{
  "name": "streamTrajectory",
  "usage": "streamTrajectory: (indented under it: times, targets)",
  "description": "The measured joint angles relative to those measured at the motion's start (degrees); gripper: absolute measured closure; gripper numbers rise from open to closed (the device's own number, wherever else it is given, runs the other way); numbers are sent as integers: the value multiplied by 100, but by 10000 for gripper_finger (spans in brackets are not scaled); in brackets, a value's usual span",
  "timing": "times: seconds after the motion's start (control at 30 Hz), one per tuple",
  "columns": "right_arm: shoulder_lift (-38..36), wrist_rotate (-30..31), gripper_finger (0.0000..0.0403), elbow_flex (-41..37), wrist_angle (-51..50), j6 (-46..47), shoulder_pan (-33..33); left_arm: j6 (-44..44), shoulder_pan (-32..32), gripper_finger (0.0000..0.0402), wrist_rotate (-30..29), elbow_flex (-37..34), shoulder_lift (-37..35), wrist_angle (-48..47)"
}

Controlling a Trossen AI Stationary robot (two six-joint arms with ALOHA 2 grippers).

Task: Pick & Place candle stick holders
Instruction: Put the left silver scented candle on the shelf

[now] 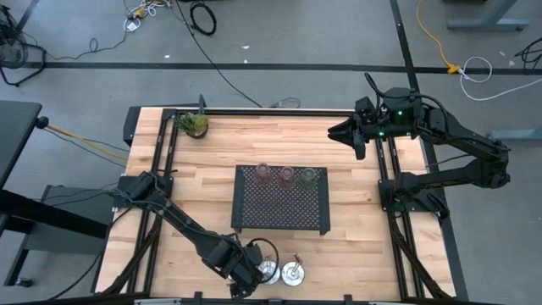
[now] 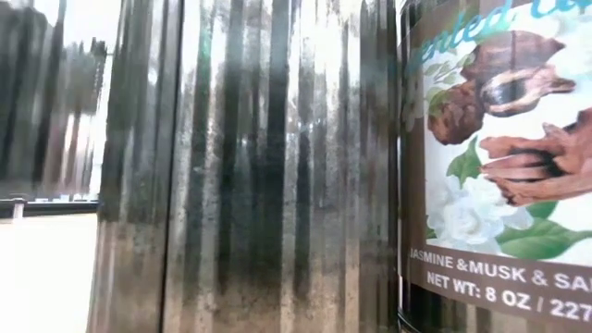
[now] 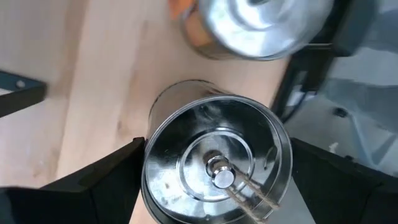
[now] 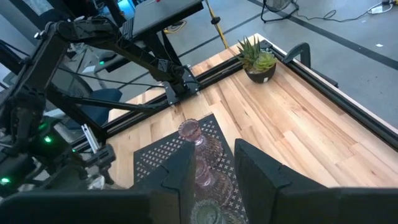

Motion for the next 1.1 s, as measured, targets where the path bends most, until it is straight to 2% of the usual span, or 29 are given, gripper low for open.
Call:
streamTrajectory:
  times: [0.1,0.23,0.47,0.63,0.87,1.1]
  targets:
    - [0,2,291,0,0,-20,2,1,18,37,1,195,-2,-178]
    - [0,137,291,0,0,-21,0,52,81,37,-59,599,-7,-860]
    - [0,194,291,0,0,-22,0,346,198,37,-187,1690,-22,-1393]
    - [0,195,291,0,-2,-47,2,435,310,37,-240,2233,-21,-2339]
    - [31,194,291,-4,-4,-63,0,704,535,38,-287,3112,-26,-2637]
    - [108,195,291,-9,2,-64,0,1101,975,38,-420,3233,-131,-2873]
